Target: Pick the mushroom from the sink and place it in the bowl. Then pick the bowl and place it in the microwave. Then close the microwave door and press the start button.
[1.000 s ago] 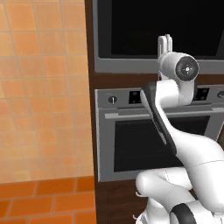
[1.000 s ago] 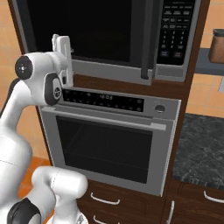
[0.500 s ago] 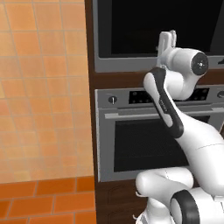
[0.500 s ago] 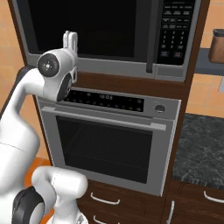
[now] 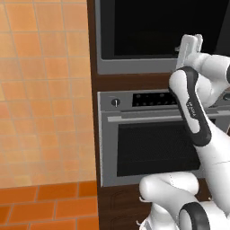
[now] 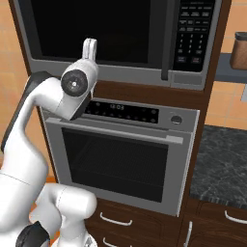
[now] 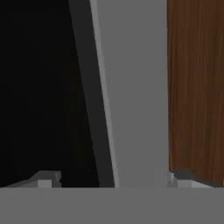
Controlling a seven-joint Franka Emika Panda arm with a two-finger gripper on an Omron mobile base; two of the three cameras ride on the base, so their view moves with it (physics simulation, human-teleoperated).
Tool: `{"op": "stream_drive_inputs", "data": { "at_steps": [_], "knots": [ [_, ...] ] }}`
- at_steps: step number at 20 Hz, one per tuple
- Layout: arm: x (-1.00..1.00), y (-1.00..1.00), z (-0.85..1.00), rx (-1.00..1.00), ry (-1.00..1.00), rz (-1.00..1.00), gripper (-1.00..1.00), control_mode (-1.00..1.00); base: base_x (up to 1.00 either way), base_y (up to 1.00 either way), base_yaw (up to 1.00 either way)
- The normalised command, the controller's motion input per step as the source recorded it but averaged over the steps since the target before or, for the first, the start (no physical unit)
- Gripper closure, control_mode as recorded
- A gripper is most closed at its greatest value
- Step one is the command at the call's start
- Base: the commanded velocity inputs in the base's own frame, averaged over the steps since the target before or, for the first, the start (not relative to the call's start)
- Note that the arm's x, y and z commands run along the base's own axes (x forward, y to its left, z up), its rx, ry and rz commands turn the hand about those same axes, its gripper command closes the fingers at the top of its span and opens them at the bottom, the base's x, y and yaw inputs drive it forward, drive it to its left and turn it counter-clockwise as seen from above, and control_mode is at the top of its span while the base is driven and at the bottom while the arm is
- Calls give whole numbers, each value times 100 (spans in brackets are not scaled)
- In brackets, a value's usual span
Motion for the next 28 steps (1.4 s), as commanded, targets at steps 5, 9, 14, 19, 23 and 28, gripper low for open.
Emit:
{"op": "stream_drive_inputs", "data": {
  "at_steps": [5,9,14,19,23,28],
  "knots": [
    [-84,-100,0,10,0,4,-100,-100,0,0,0],
    [-86,-100,0,13,0,4,-100,-100,0,0,0],
    [-77,-100,0,11,0,5,-100,-100,0,0,0],
    [-35,-89,0,7,0,11,-100,-100,0,0,0],
    [26,-16,-14,3,0,18,-100,-100,0,0,0],
    [58,6,3,3,-13,7,-100,-100,0,0,0]
  ]
}}
